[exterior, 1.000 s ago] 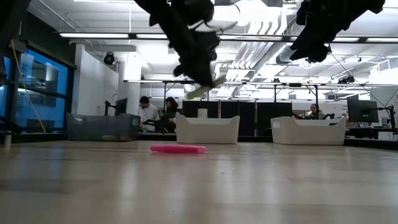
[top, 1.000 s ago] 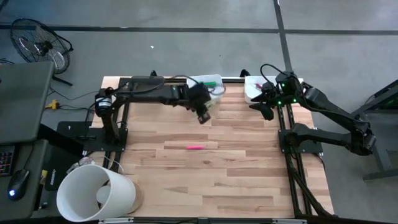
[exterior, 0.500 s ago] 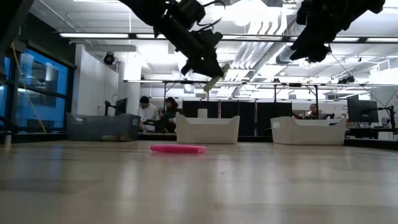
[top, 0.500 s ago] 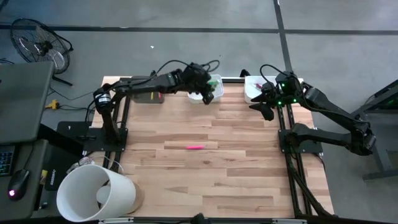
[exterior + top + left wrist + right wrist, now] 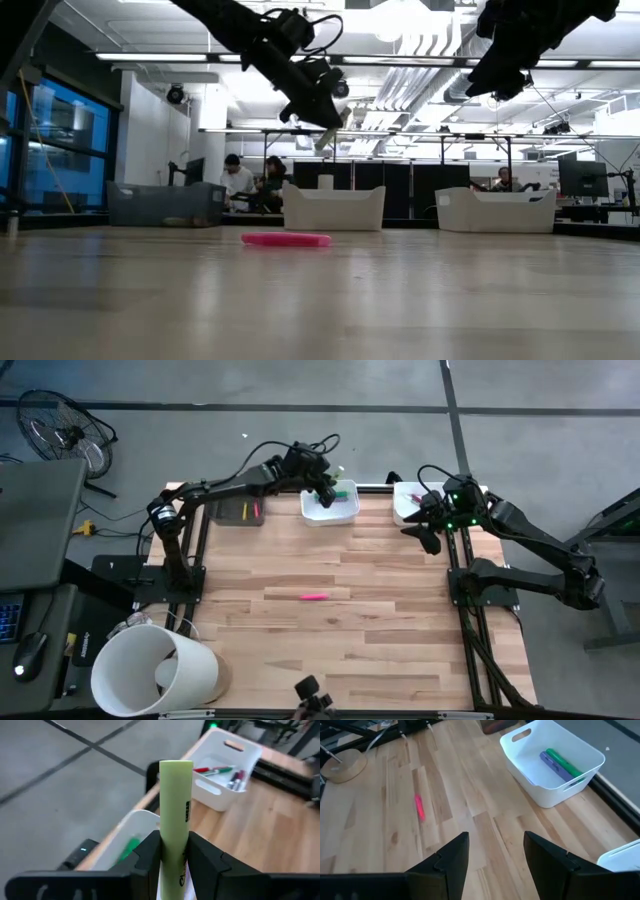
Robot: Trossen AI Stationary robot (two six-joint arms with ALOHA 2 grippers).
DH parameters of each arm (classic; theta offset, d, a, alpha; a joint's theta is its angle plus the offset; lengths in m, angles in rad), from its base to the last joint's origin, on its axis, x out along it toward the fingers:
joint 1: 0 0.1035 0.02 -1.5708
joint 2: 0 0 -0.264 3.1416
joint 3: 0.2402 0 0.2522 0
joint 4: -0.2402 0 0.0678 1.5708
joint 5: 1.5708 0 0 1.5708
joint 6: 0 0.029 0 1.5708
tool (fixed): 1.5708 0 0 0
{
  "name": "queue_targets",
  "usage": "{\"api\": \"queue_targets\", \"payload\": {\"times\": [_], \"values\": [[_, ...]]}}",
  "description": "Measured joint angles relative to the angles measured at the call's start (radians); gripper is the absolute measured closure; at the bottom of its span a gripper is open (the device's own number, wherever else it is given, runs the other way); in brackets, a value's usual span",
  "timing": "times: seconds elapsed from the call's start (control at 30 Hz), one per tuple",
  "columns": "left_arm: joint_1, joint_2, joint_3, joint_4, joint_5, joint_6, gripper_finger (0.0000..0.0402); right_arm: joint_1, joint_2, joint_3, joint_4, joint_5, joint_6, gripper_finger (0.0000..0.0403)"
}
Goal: Pick & Place Markers
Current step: Put the light green highlighter pen into the left white bin
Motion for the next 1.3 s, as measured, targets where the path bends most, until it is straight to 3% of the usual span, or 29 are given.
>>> {"api": "queue_targets", "payload": {"times": [0.5,0.6,0.7,1.03,1.13,1.3], "values": [[0.016,0.059,0.013,-0.062,-0.040,0.262,0.0321,0.000,0.000,0.000,0.045,0.007,-0.010,0.0224],[0.016,0.081,0.044,-0.157,-0.036,0.279,0.0321,0.000,0.000,0.000,0.043,0.005,-0.001,0.0224],[0.009,0.133,0.120,-0.134,-0.055,0.328,0.0321,0.000,0.000,0.000,0.039,0.003,0.002,0.0224],[0.002,0.311,0.439,-0.540,-0.083,0.457,0.0321,0.000,0.000,0.000,0.035,0.003,0.020,0.0224],[-0.005,0.350,0.492,-0.650,-0.085,0.484,0.0321,0.000,0.000,0.000,0.034,0.004,0.020,0.0224],[-0.005,0.383,0.532,-0.691,-0.076,0.477,0.0321,0.000,0.000,0.000,0.034,0.006,0.019,0.0224]]}}
